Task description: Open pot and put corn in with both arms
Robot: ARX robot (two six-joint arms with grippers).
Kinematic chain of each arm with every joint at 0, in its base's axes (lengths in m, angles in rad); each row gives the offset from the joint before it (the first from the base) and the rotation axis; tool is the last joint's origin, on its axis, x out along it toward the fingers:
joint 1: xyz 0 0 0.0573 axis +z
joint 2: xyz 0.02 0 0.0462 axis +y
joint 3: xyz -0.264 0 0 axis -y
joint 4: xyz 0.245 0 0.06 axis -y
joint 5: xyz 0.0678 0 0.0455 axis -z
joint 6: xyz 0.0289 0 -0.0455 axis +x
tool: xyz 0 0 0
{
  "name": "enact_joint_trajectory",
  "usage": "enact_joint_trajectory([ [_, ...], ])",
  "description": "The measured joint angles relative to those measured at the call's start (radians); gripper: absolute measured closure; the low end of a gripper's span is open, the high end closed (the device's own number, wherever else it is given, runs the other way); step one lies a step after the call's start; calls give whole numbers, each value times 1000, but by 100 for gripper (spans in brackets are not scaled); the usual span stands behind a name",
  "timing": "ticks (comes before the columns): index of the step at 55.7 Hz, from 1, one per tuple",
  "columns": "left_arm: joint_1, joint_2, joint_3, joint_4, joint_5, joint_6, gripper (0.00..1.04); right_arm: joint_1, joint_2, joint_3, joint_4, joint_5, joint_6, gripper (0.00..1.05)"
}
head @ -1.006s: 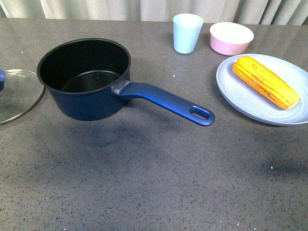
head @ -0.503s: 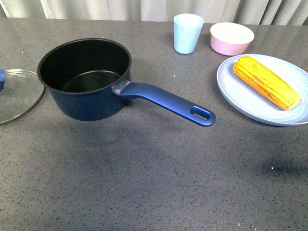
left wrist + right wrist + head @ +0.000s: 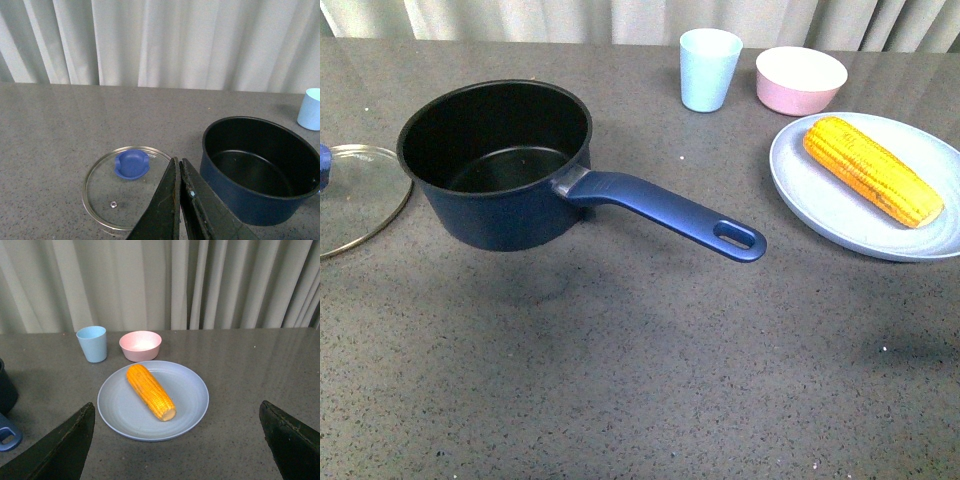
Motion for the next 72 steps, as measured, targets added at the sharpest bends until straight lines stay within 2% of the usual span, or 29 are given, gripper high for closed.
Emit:
enact_joint_trajectory([
  [10, -1, -244, 1, -255, -1, 0, 103, 0, 0, 0, 0, 0, 0, 9],
  [24, -1, -457, -1, -437, -2, 0, 103, 0, 0, 0, 0, 0, 0, 9],
  [45, -1, -690, -2, -655, -2, 0, 103, 0, 0, 0, 0, 0, 0, 9],
  [72, -1, -868, -2, -830, -2, 0, 103, 0, 0, 0, 0, 0, 0, 9],
])
